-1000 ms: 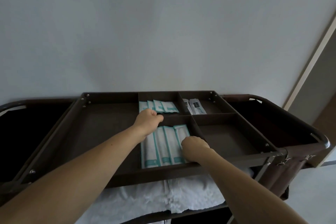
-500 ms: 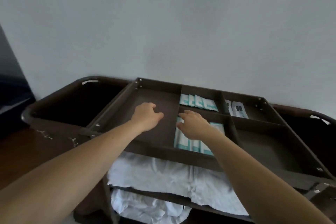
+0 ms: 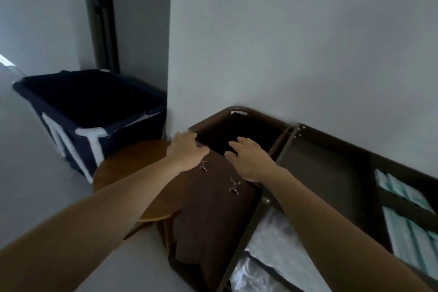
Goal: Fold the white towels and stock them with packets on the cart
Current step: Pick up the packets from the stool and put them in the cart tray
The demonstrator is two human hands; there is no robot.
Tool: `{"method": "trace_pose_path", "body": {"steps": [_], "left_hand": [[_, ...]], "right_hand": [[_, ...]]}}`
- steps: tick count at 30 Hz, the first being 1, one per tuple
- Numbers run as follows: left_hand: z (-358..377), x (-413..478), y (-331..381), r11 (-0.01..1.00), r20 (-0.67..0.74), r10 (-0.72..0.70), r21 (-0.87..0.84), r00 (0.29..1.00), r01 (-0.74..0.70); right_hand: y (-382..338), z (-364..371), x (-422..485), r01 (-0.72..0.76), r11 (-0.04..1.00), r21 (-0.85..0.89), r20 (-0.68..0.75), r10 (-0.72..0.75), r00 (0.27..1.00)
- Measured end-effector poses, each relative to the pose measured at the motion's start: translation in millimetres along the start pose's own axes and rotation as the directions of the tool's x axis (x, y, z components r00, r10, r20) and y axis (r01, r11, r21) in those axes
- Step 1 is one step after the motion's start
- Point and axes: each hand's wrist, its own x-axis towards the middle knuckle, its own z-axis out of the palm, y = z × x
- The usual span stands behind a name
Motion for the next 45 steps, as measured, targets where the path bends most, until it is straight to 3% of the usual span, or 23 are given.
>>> {"method": "trace_pose_path", "body": {"steps": [10, 25, 27, 36, 45], "left_hand": [[-109, 55, -150, 0.978, -0.055, -0.205, -0.057, 0.977, 0.202], [-149, 218, -203, 0.955, -0.023, -0.295, 0.024, 0.955, 0.296], [-149, 247, -209, 0.949, -0.034, -0.314, -0.022, 0.949, 0.313], [-126, 356, -247, 0.944, 0.188, -0.290, -0.106, 0.938, 0.313], [-107, 490, -307, 0.977, 0.388, -0.108, -0.130, 0.916, 0.170]], "right_hand": [[-168, 39, 119, 0.190, 0.982, -0.004, 0.082, -0.189, 0.979], [-194, 53, 357, 0.228, 0.974, -0.007, 0.270, -0.218, 0.938], [-192, 56, 388, 0.207, 0.978, 0.001, 0.284, -0.198, 0.938], [-172, 84, 489, 0.052, 0.998, -0.035, 0.364, -0.036, 0.931], [-145, 153, 571, -0.362, 0.932, -0.012, 0.365, 0.341, 0.866]]}}
